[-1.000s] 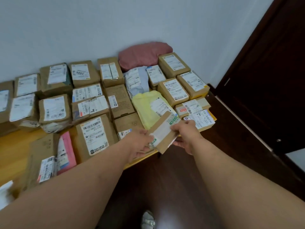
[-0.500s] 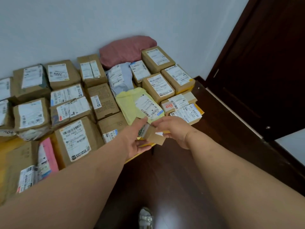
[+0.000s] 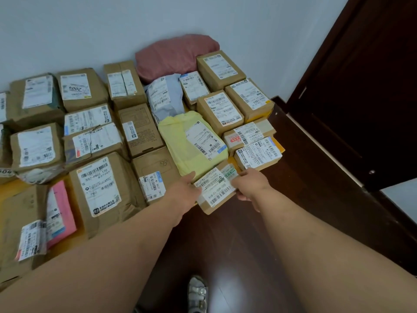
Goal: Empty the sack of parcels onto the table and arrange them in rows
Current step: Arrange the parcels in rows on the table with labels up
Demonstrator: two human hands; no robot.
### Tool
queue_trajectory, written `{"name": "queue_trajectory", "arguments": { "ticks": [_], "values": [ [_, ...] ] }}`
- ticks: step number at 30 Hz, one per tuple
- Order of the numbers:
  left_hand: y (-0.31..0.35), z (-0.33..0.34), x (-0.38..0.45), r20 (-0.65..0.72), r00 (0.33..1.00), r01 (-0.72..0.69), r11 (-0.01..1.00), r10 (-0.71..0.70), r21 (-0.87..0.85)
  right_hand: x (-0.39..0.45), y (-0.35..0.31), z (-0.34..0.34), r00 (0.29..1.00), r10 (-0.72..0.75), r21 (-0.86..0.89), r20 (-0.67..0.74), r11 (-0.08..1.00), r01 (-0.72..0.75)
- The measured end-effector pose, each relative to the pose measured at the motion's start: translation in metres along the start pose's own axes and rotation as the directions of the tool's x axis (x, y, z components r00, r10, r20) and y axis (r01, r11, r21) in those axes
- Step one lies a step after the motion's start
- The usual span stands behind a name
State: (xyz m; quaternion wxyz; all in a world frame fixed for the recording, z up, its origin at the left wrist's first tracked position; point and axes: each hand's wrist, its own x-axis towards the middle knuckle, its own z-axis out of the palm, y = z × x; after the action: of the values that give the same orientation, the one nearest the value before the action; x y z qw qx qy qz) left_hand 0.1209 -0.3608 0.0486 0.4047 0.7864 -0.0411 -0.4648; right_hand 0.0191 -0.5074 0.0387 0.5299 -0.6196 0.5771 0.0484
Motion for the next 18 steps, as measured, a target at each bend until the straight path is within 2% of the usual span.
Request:
{"name": "queue_trajectory", "arguments": {
  "ticks": [3,7,11,14,18],
  "values": [
    [0.004,0.006,0.001,0.022,1.000,0.006,0.996,-0.005,-0.087,0.007,-0.002,0.007,0.995,0.018,-0.048,-0.095,0.999,-0.022],
    [0.013,0.004,-0.001,0.034,0.999,0.006,0.964,0.003,-0.266,0.015,-0.006,0.013,0.986,0.110,0.001,-0.127,0.994,-0.111],
    [0.015,-0.001,0.001,0.014,0.999,-0.035,0.965,0.040,-0.260,0.016,-0.012,0.019,0.979,0.144,0.213,-0.144,0.971,-0.112],
    [0.016,-0.007,0.001,0.012,0.999,-0.041,0.961,0.046,-0.273,0.009,-0.012,0.021,0.979,0.190,0.336,-0.067,0.928,-0.157],
    [0.017,-0.016,0.001,-0.013,0.999,-0.046,0.988,0.045,-0.145,-0.005,-0.010,0.018,0.973,0.226,0.369,0.035,0.902,-0.223]
  ]
}}
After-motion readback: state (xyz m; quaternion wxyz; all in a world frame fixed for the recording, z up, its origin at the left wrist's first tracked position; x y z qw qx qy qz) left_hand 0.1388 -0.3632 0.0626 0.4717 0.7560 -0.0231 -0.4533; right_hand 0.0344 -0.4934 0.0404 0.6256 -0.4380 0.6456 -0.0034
